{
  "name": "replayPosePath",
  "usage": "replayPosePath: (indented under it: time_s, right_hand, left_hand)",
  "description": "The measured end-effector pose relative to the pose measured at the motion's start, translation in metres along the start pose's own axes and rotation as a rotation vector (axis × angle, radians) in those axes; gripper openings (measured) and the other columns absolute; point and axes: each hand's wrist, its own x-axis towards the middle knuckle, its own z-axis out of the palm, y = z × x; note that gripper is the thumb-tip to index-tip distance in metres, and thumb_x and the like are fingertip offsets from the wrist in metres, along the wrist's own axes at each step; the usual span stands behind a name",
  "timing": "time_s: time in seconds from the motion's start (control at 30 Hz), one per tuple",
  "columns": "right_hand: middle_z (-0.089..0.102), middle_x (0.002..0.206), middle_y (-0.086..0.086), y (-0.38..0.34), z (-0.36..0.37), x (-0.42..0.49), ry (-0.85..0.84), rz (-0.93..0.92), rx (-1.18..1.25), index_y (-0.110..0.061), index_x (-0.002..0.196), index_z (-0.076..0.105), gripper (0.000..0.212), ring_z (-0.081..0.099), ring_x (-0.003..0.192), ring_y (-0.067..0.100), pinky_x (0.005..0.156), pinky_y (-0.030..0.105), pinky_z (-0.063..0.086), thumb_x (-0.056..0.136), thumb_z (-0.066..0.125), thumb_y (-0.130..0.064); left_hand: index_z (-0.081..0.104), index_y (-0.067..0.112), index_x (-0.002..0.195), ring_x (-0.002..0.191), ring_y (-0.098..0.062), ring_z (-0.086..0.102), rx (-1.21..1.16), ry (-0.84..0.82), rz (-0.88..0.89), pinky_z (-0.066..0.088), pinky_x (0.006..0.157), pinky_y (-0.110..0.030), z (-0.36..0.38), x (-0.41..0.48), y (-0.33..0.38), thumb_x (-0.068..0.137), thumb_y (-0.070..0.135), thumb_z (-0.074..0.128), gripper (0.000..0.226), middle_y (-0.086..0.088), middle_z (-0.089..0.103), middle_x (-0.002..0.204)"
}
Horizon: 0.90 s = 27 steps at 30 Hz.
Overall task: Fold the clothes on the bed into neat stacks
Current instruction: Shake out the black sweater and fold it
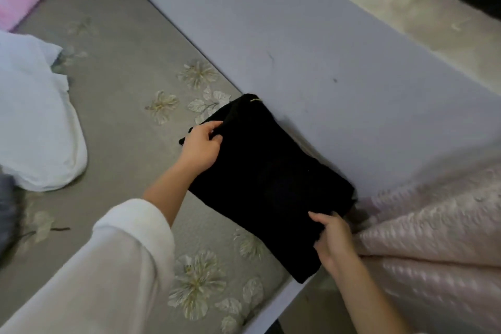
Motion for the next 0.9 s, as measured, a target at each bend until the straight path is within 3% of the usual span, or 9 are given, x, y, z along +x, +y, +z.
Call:
replayPosePath:
  time_s: [0.1, 0.23, 0.33, 0.43, 0.47, 0.53, 0.63, 0.77, 0.9]
  right_hand:
    - [0.069, 0.113, 0.007, -0.004, 0.007, 0.019, 0.038, -0.02, 0.009, -0.02, 0.123, 0.06, 0.043, 0.068, 0.099, 0.026, 0.072, 0.036, 0.057, 0.084, 0.065, -0.002]
    - [0.064, 0.116, 0.007, 0.002, 0.019, 0.043, 0.105, 0.02, -0.085, -0.015, 0.134, 0.048, 0.05, 0.064, 0.1, 0.026, 0.082, 0.039, 0.054, 0.088, 0.065, -0.008]
    - [0.053, 0.131, 0.011, 0.008, 0.024, 0.056, 0.227, -0.046, -0.389, -0.009, 0.14, 0.034, 0.062, 0.056, 0.113, 0.029, 0.098, 0.038, 0.046, 0.087, 0.067, -0.011]
    - [0.035, 0.142, 0.016, 0.009, 0.027, 0.06, 0.45, -0.412, -0.953, -0.007, 0.142, 0.031, 0.074, 0.04, 0.127, 0.034, 0.102, 0.04, 0.035, 0.082, 0.072, -0.02]
    - [0.03, 0.146, 0.014, 0.011, 0.03, 0.06, 0.428, -0.553, -1.124, -0.009, 0.143, 0.032, 0.074, 0.033, 0.132, 0.032, 0.104, 0.044, 0.031, 0.082, 0.071, -0.026]
    - [0.014, 0.156, 0.008, 0.016, 0.034, 0.065, 0.215, -0.715, -1.367, -0.016, 0.149, 0.023, 0.078, 0.014, 0.143, 0.025, 0.113, 0.044, 0.018, 0.086, 0.062, -0.041]
    - [-0.021, 0.158, 0.003, 0.022, 0.036, 0.08, -0.1, -0.614, -1.593, -0.025, 0.152, -0.008, 0.091, -0.026, 0.143, 0.015, 0.115, 0.037, -0.011, 0.087, 0.04, -0.067]
    - [-0.031, 0.155, 0.008, 0.028, 0.032, 0.098, -0.197, -0.432, -1.745, -0.025, 0.146, -0.026, 0.101, -0.034, 0.138, 0.019, 0.112, 0.037, -0.017, 0.081, 0.028, -0.08]
    - [-0.033, 0.153, 0.008, 0.029, 0.032, 0.104, -0.197, -0.385, -1.82, -0.026, 0.143, -0.032, 0.101, -0.033, 0.14, 0.021, 0.112, 0.037, -0.017, 0.079, 0.023, -0.083]
  left_hand:
    - [0.055, 0.024, 0.133, 0.102, -0.02, 0.063, 0.134, 0.037, 0.078, 0.05, 0.09, -0.04, 0.012, 0.04, 0.015, 0.096, 0.016, 0.048, 0.038, 0.0, 0.066, 0.116]
    - [0.051, 0.028, 0.133, 0.121, -0.024, 0.051, 0.279, 0.147, 0.116, 0.033, 0.106, -0.05, 0.037, 0.074, 0.013, 0.096, 0.021, 0.047, 0.038, -0.001, 0.059, 0.127]
    - [0.028, 0.028, 0.148, 0.14, -0.028, 0.021, 0.584, 0.099, 0.046, 0.017, 0.109, -0.056, 0.064, 0.069, -0.013, 0.099, 0.033, 0.039, 0.05, -0.008, 0.03, 0.151]
    - [0.006, 0.029, 0.152, 0.146, -0.025, -0.009, 0.763, -0.06, 0.063, 0.002, 0.113, -0.056, 0.086, 0.054, -0.046, 0.1, 0.045, 0.029, 0.06, -0.006, -0.006, 0.161]
    - [0.002, 0.03, 0.152, 0.146, -0.025, -0.015, 0.805, -0.099, 0.075, -0.003, 0.114, -0.056, 0.092, 0.052, -0.055, 0.099, 0.048, 0.025, 0.061, -0.004, -0.011, 0.16]
    - [-0.005, 0.029, 0.152, 0.144, -0.028, -0.023, 0.852, -0.128, 0.061, -0.01, 0.113, -0.054, 0.1, 0.05, -0.069, 0.098, 0.053, 0.018, 0.064, -0.004, -0.019, 0.159]
    - [-0.018, 0.03, 0.148, 0.14, -0.033, -0.03, 0.877, -0.083, 0.043, -0.015, 0.112, -0.052, 0.106, 0.047, -0.083, 0.095, 0.058, 0.011, 0.067, -0.006, -0.027, 0.156]
    - [-0.03, 0.033, 0.141, 0.138, -0.03, -0.034, 0.855, -0.073, 0.016, -0.018, 0.112, -0.048, 0.11, 0.04, -0.1, 0.092, 0.062, 0.007, 0.067, -0.006, -0.032, 0.154]
    - [-0.023, 0.035, 0.145, 0.139, -0.028, -0.033, 0.843, -0.136, -0.016, -0.021, 0.11, -0.046, 0.112, 0.051, -0.103, 0.092, 0.064, 0.009, 0.069, -0.005, -0.03, 0.155]
